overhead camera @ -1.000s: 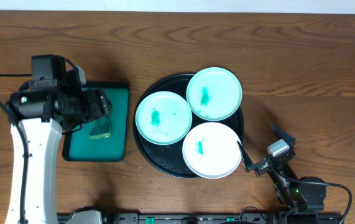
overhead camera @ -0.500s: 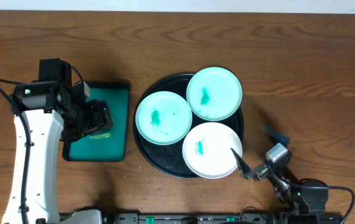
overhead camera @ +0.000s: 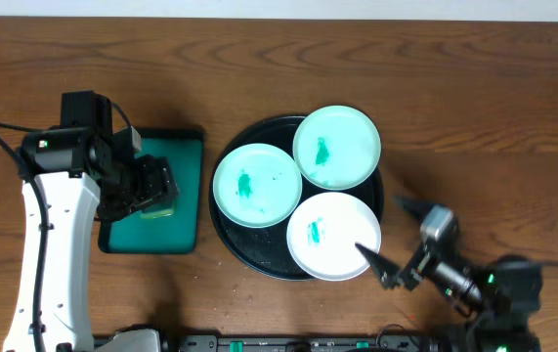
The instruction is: Clean dirty plates on tray and stack at the side
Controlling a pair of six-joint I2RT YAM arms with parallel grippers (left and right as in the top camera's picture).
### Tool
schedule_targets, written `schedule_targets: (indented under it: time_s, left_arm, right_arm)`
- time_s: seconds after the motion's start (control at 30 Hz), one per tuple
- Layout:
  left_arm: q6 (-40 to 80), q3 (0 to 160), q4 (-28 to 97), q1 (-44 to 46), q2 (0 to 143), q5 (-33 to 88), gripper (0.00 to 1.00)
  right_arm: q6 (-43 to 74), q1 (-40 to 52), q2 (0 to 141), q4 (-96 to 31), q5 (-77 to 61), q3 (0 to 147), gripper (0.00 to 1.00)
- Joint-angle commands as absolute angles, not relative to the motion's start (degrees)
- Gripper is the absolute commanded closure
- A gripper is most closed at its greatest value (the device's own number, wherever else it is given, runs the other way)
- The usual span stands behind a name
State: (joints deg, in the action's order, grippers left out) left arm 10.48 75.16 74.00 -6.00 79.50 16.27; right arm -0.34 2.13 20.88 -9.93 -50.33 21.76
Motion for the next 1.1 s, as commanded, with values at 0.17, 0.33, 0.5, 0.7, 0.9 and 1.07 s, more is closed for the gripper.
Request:
schedule_targets:
  time_s: [0.17, 0.33, 0.5, 0.7, 0.9, 1.07]
  left_arm:
    - [10.17, 76.14, 74.13, -6.31, 79.42, 16.45, 0.18]
    - [10.17, 76.14, 74.13, -6.31, 79.42, 16.45, 0.18]
    - [10.17, 76.14, 74.13, -6.31, 79.42, 16.45, 0.18]
    - [10.17, 76.14, 74.13, -6.31, 79.42, 16.45, 0.18]
    - [10.17, 76.14, 74.13, -6.31, 79.42, 16.45, 0.18]
    - [10.17, 76.14, 74.13, -6.31, 79.42, 16.45, 0.18]
  right_arm:
    - [-2.20, 3.25, 60.29, -32.51, -51.05, 55.20, 0.01]
    - [-2.26, 5.93, 80.29, -54.89, -47.75, 78.32, 0.01]
    - [-2.26, 12.88, 94.96, -75.64, -31.62, 96.09, 0.01]
    - [-2.22, 21.65, 101.38, -82.89, -17.37, 101.08, 0.01]
    - [-1.74, 29.41, 103.07, -77.41, -19.77, 101.08, 0.01]
    - [-1.76, 33.41, 103.20, -74.04, -20.64, 101.08, 0.01]
